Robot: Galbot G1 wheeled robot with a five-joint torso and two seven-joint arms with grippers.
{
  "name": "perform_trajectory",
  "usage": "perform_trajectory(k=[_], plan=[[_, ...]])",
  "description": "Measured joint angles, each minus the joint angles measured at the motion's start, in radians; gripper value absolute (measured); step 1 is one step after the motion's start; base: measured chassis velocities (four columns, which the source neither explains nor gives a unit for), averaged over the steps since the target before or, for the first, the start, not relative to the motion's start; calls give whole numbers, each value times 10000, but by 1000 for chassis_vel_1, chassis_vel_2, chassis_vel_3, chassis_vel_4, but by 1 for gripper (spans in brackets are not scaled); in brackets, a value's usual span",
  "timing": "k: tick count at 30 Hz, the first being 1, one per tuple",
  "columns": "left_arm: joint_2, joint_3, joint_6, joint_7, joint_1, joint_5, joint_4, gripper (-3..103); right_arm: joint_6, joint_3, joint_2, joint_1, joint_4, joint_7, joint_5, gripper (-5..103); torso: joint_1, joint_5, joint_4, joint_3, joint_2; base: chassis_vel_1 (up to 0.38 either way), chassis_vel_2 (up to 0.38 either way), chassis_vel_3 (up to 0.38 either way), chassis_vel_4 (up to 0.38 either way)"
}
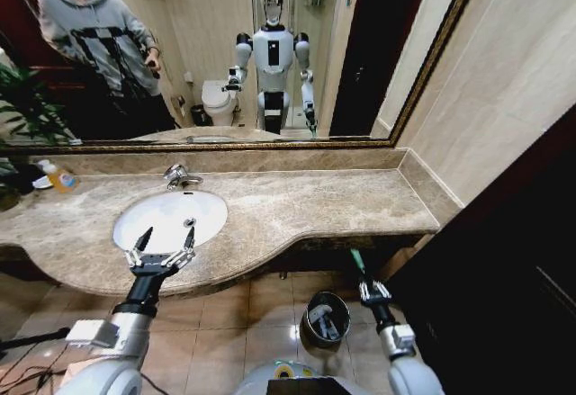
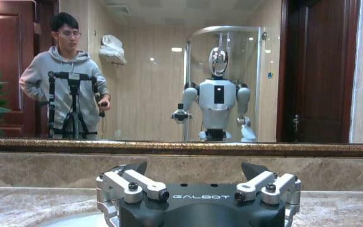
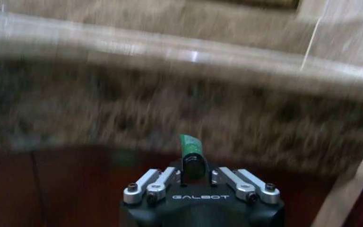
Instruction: Pick up the trash from the sink and place it in the trash bin.
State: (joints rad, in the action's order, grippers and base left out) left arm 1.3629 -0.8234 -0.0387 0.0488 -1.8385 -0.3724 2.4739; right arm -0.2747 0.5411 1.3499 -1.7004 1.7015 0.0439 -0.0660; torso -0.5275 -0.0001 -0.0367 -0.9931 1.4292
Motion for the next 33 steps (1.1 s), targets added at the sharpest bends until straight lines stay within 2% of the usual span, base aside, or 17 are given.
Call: perform_trajectory(k=[3, 5, 10, 18, 19, 21, 27, 33], plan=[[0, 0, 0, 0, 0, 0, 0, 100, 0, -168, 10, 250, -719, -90, 104, 20, 0, 0, 0, 0, 0, 0, 0, 0, 0], [0, 0, 0, 0, 0, 0, 0, 100, -21, -501, -58, 848, -2076, -109, 222, 20, -1, 3, -2, 0, 0, 0, 0, 0, 0], [0, 0, 0, 0, 0, 0, 0, 100, 195, -945, -123, 1642, -3716, -350, 236, 20, -1, 2, -2, -1, 0, 0, 0, 0, 0], [0, 1, 0, 0, 0, -1, 0, 100, 465, -1343, -40, 2533, -5464, -665, 624, 20, -1, 0, -2, 0, 0, 0, 0, 0, 0], [0, 0, 0, 0, 0, 0, 1, 100, 463, -1418, 39, 2881, -6183, -748, 846, 20, -1, 1, -1, -1, 0, 0, 0, 0, 0], [0, 0, 0, 0, 0, 0, 1, 100, 464, -1428, 67, 2982, -6387, -781, 907, 20, -1, 2, -1, -1, 0, 0, 0, 0, 0], [0, 0, 0, 0, 0, -1, 0, 100, 283, -1442, 505, 3947, -8392, -868, 1372, 20, -1, 0, -1, -1, 0, 0, 0, 0, 0], [0, 0, 0, 0, 0, -1, 0, 100, 67, -1436, 614, 4556, -9416, -856, 1637, 20, -1, 1, -2, 0, -1, 0, 0, 0, 0]])
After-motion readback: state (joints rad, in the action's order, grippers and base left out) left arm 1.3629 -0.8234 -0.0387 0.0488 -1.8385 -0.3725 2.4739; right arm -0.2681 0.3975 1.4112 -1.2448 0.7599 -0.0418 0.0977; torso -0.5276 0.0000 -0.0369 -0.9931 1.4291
